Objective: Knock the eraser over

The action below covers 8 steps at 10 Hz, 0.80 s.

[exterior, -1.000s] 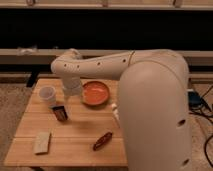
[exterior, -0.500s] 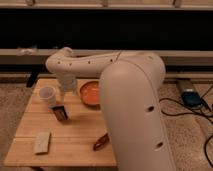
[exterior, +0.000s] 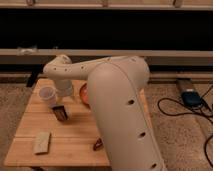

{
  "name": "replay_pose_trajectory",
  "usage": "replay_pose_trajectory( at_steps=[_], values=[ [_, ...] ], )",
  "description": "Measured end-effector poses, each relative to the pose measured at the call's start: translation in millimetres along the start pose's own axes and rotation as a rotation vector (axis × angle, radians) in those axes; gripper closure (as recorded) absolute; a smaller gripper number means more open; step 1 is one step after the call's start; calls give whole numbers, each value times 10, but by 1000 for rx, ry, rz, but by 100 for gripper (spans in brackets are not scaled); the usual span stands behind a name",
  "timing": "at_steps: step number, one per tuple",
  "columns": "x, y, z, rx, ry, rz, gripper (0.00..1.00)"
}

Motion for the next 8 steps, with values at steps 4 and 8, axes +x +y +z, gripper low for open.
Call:
replay_pose_trajectory(
  at_steps=[4,8],
  values=[
    [324,134,-45,-45,46,-44,35],
    [599,-39,-84,-116,59,-43,35]
  ],
)
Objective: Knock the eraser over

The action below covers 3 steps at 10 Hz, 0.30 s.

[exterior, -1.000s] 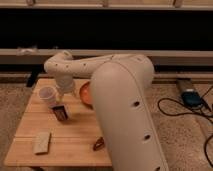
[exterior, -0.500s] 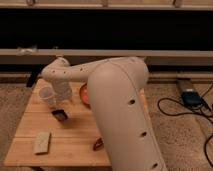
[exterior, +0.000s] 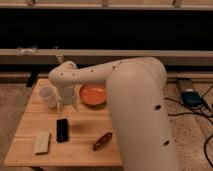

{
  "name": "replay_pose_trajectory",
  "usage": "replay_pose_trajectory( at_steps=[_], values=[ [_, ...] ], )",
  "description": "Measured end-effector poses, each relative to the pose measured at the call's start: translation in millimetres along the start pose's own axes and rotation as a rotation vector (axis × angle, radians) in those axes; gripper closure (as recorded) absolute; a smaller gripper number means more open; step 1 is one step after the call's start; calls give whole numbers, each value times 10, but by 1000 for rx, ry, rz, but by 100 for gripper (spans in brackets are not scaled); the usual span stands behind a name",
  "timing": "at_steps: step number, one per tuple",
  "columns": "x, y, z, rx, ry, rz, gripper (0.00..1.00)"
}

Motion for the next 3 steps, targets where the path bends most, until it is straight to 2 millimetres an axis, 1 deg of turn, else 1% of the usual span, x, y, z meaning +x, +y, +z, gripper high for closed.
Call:
replay_pose_trajectory(
  at_steps=[3],
  values=[
    [4,25,1,-4,0,-4,35]
  ],
)
